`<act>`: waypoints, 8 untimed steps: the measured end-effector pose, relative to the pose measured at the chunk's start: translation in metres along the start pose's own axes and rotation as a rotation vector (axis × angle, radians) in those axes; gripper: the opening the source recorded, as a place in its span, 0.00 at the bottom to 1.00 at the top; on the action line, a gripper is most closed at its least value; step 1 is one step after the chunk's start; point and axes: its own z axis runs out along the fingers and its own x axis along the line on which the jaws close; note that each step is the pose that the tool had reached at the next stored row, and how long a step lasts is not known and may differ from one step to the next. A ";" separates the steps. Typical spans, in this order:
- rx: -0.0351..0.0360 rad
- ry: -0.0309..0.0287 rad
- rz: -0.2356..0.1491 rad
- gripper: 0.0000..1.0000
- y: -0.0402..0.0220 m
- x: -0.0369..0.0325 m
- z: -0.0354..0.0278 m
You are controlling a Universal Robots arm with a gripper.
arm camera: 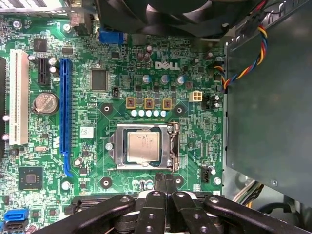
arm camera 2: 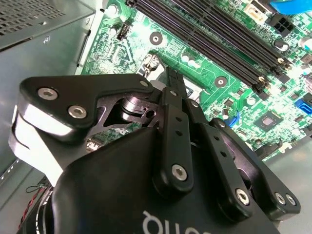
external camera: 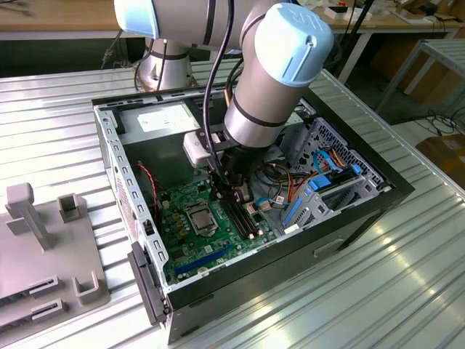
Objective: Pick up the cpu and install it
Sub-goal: 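Install the first cpu locking lever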
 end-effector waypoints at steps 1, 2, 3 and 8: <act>-0.0001 0.0008 -0.001 0.11 0.0000 0.0001 0.0001; -0.0002 0.0015 -0.002 0.11 0.0001 0.0003 0.0002; -0.0003 0.0021 -0.003 0.11 0.0001 0.0004 0.0002; -0.0010 0.0083 -0.008 0.11 0.0000 0.0027 0.0000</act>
